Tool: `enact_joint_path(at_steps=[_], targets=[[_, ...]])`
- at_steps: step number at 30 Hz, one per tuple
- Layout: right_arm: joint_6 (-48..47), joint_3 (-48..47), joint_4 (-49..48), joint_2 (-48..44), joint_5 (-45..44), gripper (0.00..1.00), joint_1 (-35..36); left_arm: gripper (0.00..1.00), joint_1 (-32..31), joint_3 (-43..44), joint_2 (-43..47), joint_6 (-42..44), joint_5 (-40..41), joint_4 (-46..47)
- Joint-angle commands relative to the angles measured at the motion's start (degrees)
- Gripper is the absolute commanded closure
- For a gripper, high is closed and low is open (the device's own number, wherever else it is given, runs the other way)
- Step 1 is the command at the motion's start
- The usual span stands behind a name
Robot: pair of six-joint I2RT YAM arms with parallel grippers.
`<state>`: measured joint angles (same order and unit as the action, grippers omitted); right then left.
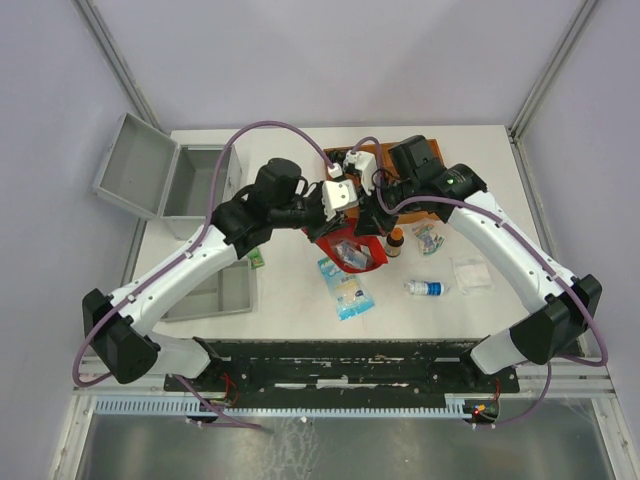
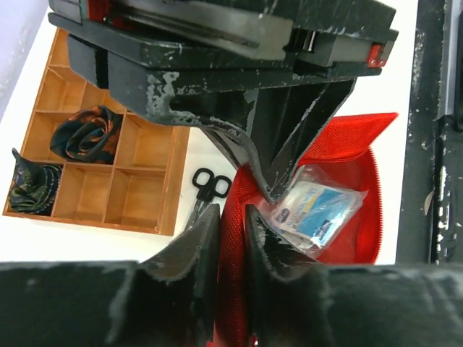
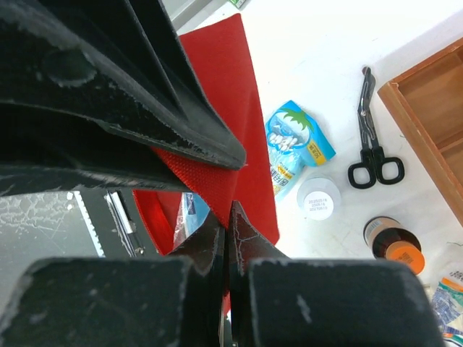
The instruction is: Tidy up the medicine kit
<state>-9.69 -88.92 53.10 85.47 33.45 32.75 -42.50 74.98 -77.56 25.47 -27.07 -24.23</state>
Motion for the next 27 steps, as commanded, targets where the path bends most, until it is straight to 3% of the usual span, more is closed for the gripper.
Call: enact_joint_path(at_steps=[1,3,4,8,10,12,19,27], targets=[[0.2,-2.0,-0.8,-0.8,2.5,0.99,0.3,0.82,0.0,0.4,-0.1,2.3,0.2,0.6],[0.1,-1.9,-0.7,-0.8,2.1,0.97,0.3,0.95,0.0,0.3,0.2,2.2,1.2,0.6],[0.0,-1.9,-0.6,-0.6,1.6,0.95,0.3,0.97,0.1,0.2,0.6,1.9,2.0,0.7],[-0.1,-1.7,-0.4,-1.1,0.0,0.67,-0.6,0.97,0.3,-1.3,3.1,-0.1,6.2,1.9],[0.6,-2.0,-0.8,-2.0,-0.3,0.43,-1.5,0.97,1.0,-2.4,5.4,-1.4,7.3,3.2],[1.6,-2.7,-0.9,-3.2,-0.3,0.32,-3.3,0.97,2.1,-2.6,7.2,-2.9,8.5,3.9],[5.6,1.0,-2.3,-7.2,-1.7,0.25,-16.7,0.97,9.3,-2.5,11.3,-9.7,10.4,5.0],[0.8,11.1,-0.5,-5.9,-19.6,0.25,-26.3,0.97,13.3,-3.7,12.1,-14.6,12.8,6.3]])
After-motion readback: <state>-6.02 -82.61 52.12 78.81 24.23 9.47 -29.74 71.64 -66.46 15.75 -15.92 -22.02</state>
